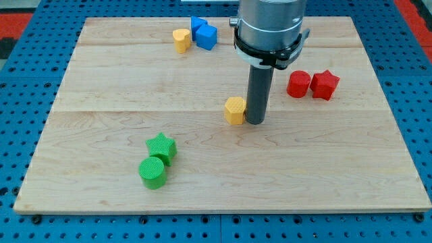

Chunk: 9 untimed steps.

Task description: Slide the yellow hexagon to the center of the board

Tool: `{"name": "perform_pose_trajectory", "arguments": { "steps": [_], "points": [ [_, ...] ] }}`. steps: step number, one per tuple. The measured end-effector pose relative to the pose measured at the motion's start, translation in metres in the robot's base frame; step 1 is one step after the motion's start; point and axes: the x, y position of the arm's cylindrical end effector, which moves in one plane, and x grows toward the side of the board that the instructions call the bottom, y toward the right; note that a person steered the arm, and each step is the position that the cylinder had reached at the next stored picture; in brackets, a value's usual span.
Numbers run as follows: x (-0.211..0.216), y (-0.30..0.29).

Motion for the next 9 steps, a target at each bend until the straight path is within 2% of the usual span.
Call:
{"name": "perform_pose_trajectory", "arguments": {
  "steps": [1,3,4,7,8,9],
  "points": [
    [-0.004,-0.002],
    [-0.045,-0.018],
    [-0.048,-0.021],
    [-0.032,-0.042],
    [0.001,0.001],
    [0.001,0.004]
  ]
}}
